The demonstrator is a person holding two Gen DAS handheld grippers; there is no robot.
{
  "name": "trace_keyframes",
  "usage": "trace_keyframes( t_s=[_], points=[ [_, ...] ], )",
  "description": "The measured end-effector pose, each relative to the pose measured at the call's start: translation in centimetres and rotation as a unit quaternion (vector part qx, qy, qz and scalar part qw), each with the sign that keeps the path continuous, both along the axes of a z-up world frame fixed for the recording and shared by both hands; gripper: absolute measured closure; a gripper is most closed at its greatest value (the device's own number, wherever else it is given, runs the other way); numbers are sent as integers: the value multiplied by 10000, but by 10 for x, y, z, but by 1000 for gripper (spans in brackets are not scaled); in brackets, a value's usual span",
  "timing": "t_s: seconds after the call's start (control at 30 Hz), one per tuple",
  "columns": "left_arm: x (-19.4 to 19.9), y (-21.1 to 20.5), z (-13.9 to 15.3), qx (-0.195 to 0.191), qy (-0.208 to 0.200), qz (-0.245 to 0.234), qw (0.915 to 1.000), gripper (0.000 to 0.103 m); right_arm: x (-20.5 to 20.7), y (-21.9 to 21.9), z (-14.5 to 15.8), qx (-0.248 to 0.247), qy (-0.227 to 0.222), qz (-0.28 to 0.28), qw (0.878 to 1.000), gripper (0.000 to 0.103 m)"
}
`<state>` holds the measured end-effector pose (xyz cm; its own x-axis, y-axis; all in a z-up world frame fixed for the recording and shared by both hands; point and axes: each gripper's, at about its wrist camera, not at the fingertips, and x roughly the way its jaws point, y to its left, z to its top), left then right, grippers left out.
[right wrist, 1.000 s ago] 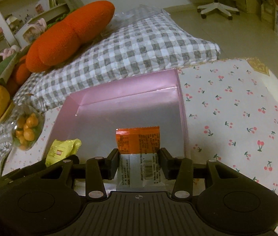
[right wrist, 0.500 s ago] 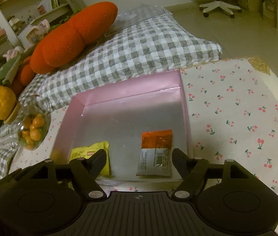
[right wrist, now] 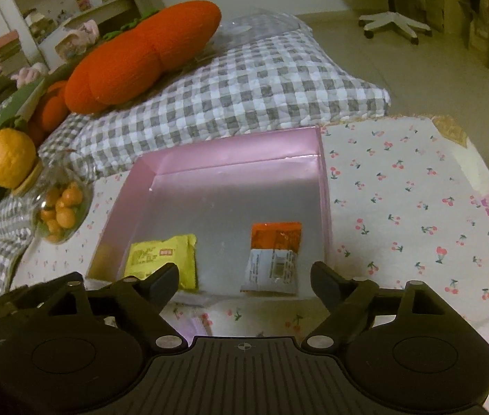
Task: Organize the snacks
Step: 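Withdraw both tools from the box back toward the remaining snacks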
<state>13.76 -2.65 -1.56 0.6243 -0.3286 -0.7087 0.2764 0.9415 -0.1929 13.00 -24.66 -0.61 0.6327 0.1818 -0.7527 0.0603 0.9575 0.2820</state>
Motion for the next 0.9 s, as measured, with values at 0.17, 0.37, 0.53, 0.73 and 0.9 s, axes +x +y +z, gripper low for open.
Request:
trace_keyframes(
  t_s=[0.17, 0.37, 0.53, 0.73, 0.9],
  points=[
    [-10, 7, 0, 81, 122, -15, 9999, 1, -12, -1, 5, -104, 0, 63, 9999, 17],
    [-24, 19, 0, 228, 151, -6, 9996, 1, -30, -4, 9, -136, -40, 147, 9998, 17],
    [-35, 34, -4, 191, 309, 65, 9993, 1, -47, -1, 11, -263, -76, 320, 9991, 16],
    [-52, 48, -5, 387, 234, -33, 9990, 1, -68, 2, 8, -373, -95, 517, 9979, 16],
    [-64, 59, -6, 450, 212, -95, 9987, 1, -83, 5, 6, -481, -112, 656, 9966, 16]
  ],
)
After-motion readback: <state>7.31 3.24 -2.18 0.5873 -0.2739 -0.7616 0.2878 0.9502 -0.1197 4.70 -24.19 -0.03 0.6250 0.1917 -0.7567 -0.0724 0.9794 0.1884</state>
